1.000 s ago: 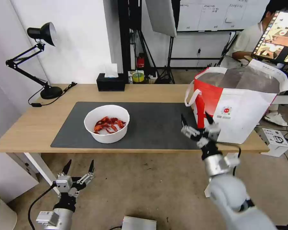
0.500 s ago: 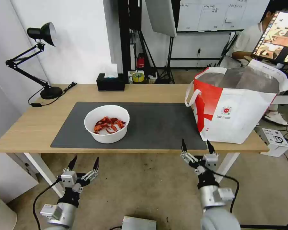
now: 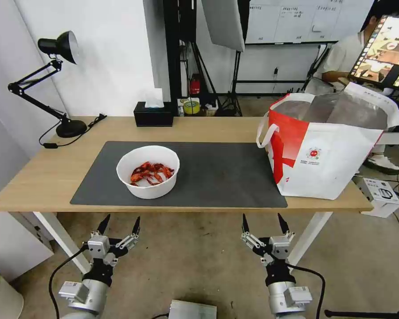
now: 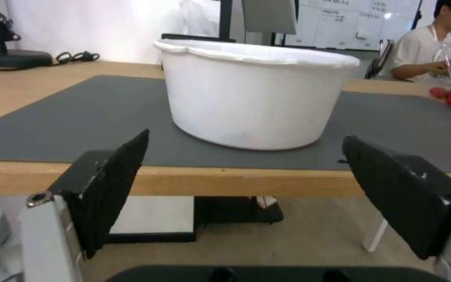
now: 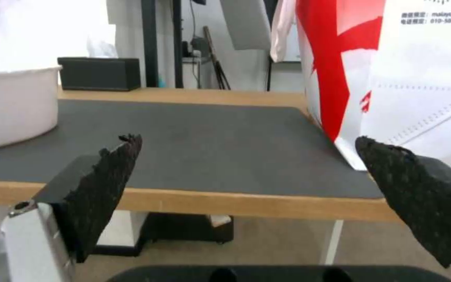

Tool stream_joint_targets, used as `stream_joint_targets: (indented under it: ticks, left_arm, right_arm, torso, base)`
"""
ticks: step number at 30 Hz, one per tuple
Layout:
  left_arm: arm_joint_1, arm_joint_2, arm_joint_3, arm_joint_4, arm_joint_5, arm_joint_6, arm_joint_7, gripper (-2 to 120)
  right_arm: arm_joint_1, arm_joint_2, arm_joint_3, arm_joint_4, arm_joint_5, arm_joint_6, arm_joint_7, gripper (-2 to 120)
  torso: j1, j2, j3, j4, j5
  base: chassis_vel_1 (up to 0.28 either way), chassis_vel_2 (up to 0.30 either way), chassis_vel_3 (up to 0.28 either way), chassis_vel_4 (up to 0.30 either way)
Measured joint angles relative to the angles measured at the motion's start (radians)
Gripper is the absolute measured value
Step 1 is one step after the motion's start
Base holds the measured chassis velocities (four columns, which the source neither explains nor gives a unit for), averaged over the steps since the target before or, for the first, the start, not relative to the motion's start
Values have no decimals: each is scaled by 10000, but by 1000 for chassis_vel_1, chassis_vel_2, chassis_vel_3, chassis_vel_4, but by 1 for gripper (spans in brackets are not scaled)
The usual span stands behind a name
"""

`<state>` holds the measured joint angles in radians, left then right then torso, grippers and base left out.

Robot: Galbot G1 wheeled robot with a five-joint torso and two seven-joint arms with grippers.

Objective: Pick up the trash from the table and place it into the takeout bag.

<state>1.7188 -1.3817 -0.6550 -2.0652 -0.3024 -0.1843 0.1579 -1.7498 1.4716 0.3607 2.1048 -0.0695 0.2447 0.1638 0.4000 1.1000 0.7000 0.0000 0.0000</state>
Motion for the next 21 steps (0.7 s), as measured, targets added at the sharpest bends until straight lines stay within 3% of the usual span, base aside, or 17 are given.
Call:
stream_joint_targets:
  ticks: [21]
  left_arm:
    - [68,147,33,-343,-146,280,-38,100]
  right_arm:
    - [-326,279,-26,197,70,-125,-114,100]
  torso:
    - [0,0,0,0,0]
  base:
    - [0,0,0,0]
